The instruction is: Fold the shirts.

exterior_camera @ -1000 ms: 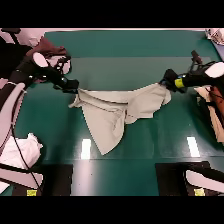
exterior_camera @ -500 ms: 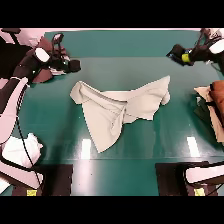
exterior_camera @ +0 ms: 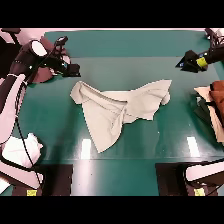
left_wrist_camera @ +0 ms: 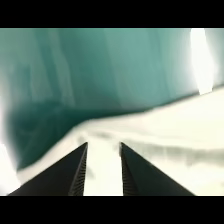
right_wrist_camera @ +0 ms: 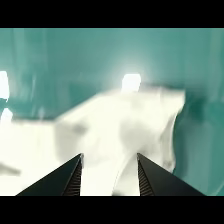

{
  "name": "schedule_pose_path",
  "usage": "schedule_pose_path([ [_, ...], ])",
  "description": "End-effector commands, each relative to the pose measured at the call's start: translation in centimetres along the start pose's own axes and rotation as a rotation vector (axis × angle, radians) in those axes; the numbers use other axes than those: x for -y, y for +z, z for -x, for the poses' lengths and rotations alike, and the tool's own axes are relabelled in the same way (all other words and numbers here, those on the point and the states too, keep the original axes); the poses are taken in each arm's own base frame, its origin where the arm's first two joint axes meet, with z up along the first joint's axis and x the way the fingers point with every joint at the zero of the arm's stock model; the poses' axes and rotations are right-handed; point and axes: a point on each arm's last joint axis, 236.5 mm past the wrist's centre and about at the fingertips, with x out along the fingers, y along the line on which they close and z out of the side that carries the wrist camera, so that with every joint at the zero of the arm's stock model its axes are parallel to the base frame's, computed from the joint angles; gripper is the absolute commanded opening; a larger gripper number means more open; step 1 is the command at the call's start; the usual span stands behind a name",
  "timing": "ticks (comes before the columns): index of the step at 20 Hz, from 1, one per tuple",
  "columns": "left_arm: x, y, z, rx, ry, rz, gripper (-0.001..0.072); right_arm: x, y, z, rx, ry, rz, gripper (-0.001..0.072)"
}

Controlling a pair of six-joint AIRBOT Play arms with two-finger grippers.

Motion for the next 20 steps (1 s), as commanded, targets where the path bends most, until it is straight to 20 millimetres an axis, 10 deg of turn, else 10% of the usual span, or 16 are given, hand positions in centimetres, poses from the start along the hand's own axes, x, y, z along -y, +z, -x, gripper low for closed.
schedule_pose_path([
  [1, 0.0, -1.8, 0.2, -0.076, -0.001, -0.023, 0.0265, -0.6, -5.1, -0.2, -0.152, 0.038, -0.014, 0.0382],
  [8, -3.1, -4.4, 0.3, -0.185, 0.121, -0.063, 0.0267, -0.1, -10.6, -4.7, -0.233, 0.024, -0.029, 0.0383],
  [9, -3.3, -4.6, 0.2, -0.191, 0.126, -0.063, 0.0272, -0.1, -10.8, -5.2, -0.225, 0.022, -0.029, 0.0383],
  [11, -3.5, -4.9, 0.0, -0.197, 0.132, -0.063, 0.0512, -0.3, -10.7, -5.8, -0.204, 0.02, -0.025, 0.0383],
  [20, -0.5, -9.3, 0.8, -0.274, 0.009, -0.049, 0.0512, -1.1, -9.7, -5.7, -0.157, 0.044, -0.013, 0.0382],
])
